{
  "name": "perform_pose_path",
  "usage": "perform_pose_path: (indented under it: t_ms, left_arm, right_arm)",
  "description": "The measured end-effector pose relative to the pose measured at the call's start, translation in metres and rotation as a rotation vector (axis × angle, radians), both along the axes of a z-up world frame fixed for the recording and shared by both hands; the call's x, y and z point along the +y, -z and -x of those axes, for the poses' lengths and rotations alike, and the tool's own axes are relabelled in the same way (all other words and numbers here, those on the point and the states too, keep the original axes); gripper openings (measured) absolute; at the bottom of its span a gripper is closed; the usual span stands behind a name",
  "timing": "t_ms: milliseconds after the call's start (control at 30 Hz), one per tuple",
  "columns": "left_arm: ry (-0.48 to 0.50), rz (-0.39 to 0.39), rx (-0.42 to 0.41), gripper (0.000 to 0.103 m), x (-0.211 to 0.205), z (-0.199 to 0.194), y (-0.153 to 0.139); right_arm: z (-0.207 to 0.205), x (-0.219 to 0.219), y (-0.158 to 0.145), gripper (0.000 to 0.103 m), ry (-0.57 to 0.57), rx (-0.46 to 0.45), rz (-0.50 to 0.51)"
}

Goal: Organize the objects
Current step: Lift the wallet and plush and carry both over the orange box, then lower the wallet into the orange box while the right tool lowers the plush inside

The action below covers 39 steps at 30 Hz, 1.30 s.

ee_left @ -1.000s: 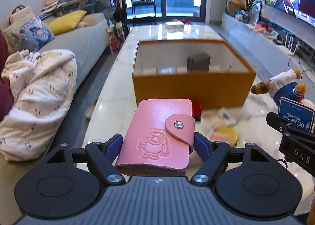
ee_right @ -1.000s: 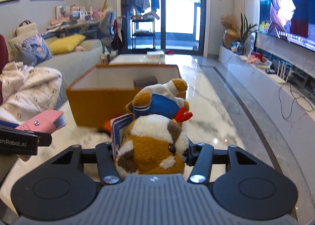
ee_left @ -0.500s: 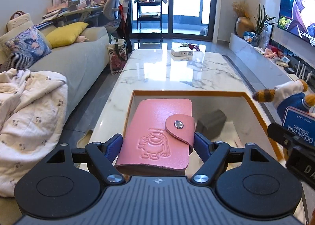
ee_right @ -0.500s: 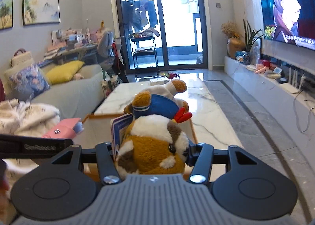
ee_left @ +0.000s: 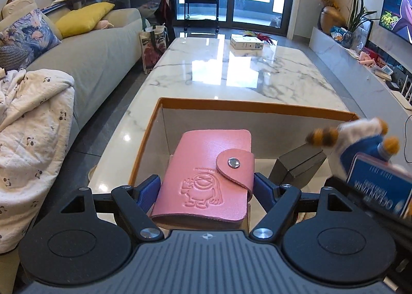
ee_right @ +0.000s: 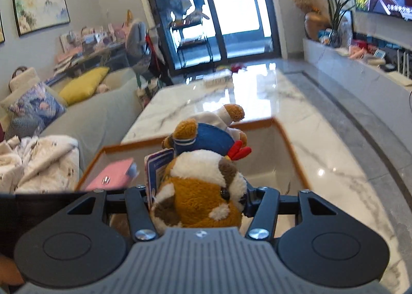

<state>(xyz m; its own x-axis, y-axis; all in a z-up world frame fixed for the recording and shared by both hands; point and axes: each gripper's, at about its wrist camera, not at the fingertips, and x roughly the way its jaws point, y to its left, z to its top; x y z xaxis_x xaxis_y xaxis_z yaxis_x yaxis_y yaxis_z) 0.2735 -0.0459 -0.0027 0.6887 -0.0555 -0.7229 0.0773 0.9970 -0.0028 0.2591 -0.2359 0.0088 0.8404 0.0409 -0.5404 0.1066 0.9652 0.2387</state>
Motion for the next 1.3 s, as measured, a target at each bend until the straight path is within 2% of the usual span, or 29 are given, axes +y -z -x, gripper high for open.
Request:
perform_pose_path:
  t_ms: [133, 167, 200, 233, 300, 367, 567, 1300]
  left_arm:
    - [-0.010, -0.021, -0.006, 0.089, -0.004, -0.007, 0.002]
    - [-0.002, -0.012, -0.010, 0.062, -0.004, -0.008, 0.001]
    - [0.003, -0.006, 0.003, 0.039, -0.005, -0.010, 0.001]
    - [-0.017, -0.029, 0.024, 0.040, -0.006, -0.013, 0.001]
    - [-0.020, -0.006, 0.025, 0.039, -0.003, -0.013, 0.002]
    - [-0.011, 0.013, 0.062, 0.037, -0.003, -0.016, 0.006]
    - [0.006, -0.001, 0.105, 0.034, -0.008, -0.019, 0.014]
    - [0.006, -0.044, 0.145, 0.035, -0.011, -0.019, 0.028]
  right_arm:
    - [0.000, -0.001, 0.009, 0.057, 0.005, 0.024, 0.004]
    - [-0.001, -0.002, 0.010, 0.057, 0.009, 0.032, -0.003]
    - [-0.002, -0.004, 0.012, 0.057, 0.013, 0.040, -0.012]
    - [-0.003, -0.004, 0.014, 0.057, 0.016, 0.048, -0.020]
    - [-0.004, -0.006, 0.017, 0.057, 0.018, 0.057, -0.031]
    - [-0.005, -0.006, 0.019, 0.057, 0.021, 0.068, -0.043]
    - [-0.005, -0.001, 0.020, 0.057, 0.019, 0.083, -0.036]
    - [-0.014, -0.006, 0.034, 0.057, 0.044, 0.123, -0.012]
